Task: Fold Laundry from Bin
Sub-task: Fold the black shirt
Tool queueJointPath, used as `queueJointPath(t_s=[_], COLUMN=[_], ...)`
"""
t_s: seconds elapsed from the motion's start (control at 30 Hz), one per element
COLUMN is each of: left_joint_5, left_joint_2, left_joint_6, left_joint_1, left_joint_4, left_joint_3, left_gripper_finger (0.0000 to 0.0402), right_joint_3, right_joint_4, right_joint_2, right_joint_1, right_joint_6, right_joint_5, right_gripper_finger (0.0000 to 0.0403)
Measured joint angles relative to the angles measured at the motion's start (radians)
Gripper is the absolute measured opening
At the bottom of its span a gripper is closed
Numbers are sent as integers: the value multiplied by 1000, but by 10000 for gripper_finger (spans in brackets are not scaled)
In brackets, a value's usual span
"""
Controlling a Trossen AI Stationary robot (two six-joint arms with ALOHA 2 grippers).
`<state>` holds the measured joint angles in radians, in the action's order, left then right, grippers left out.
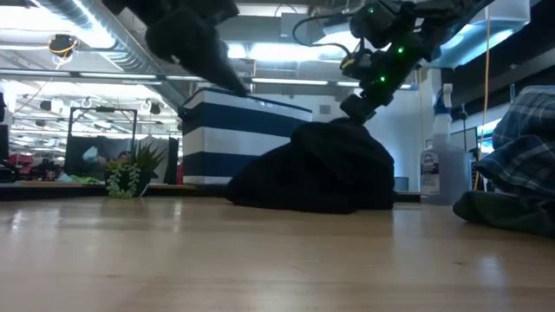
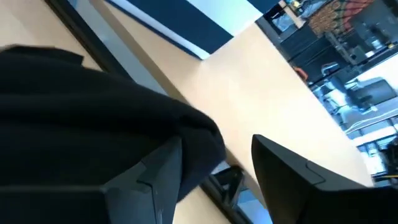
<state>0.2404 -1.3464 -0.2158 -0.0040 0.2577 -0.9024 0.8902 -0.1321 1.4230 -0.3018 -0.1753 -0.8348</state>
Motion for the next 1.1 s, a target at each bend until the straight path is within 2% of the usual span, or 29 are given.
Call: queueJointPath(t_s=[0.23,0.47,0.6,0.77,1.1], left_joint_5=[-35,-36,-34,-33,7], left_joint_2=[-1,-58,-100,-168,-309], left_joint_6=[6,2,0,0,-30], left_joint_1=[5,11,40,85,188], left_joint_4=[24,18,18,26,-33], left_joint_3=[0,-1,-1,-1,-1], left_gripper_finger=[48,49,67,100,146], right_joint_3=[0,0,0,0,0], right_joint_4=[43,136,173,189,190], right_joint_2=[-50,-63,-63,-63,-63], right_joint_1=[48,113,152,194,197], right_joint_6=[66,35,21,13,13], right_joint_5=[196,414,553,532,521], right_gripper_finger=[191,191,191,191,191])
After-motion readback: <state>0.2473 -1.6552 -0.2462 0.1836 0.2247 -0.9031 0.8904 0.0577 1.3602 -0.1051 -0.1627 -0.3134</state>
